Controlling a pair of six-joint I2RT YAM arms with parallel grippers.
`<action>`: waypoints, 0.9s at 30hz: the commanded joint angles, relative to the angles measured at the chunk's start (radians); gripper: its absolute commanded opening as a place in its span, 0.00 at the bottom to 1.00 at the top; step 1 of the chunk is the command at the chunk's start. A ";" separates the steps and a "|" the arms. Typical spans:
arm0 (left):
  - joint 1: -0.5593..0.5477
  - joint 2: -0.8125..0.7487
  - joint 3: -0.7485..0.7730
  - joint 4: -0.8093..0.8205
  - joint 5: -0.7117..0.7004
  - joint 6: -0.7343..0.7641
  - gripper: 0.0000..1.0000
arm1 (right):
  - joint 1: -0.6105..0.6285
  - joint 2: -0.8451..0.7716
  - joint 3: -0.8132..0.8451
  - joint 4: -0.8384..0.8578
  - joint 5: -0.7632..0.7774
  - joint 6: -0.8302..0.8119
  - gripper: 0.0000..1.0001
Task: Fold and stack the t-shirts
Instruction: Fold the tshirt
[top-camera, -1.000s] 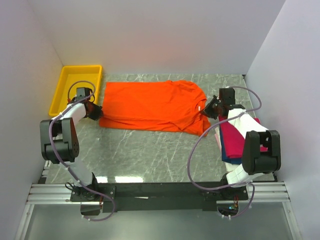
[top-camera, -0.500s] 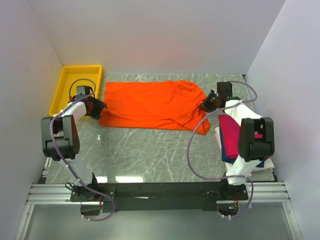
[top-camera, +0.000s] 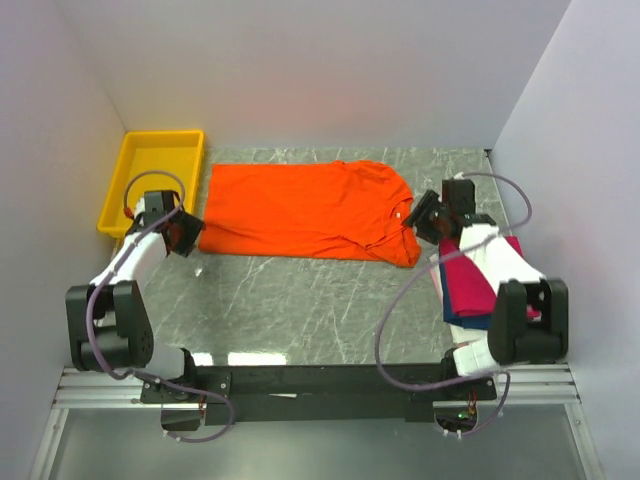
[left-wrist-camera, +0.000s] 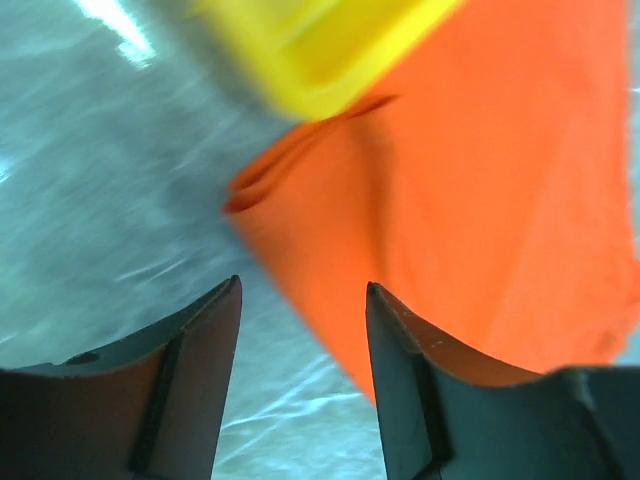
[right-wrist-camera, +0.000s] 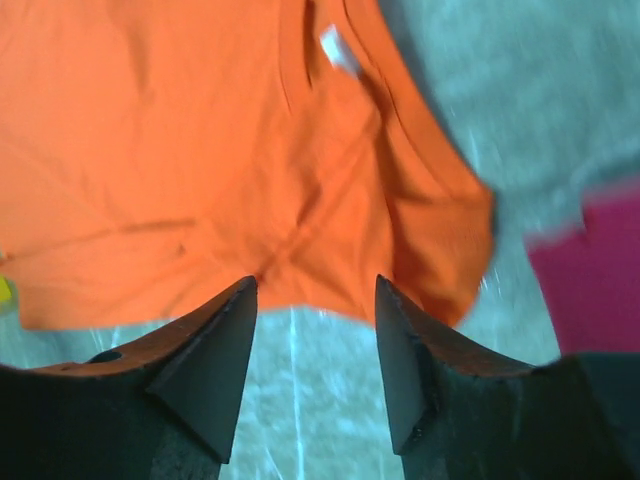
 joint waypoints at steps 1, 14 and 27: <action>-0.023 -0.040 -0.075 -0.032 -0.083 -0.047 0.57 | 0.018 -0.134 -0.117 0.025 0.053 0.008 0.57; -0.049 0.134 -0.028 0.024 -0.117 -0.116 0.57 | 0.069 -0.268 -0.316 0.056 0.081 0.042 0.46; -0.051 0.235 0.021 0.013 -0.152 -0.120 0.33 | 0.081 -0.173 -0.333 0.113 0.144 0.044 0.48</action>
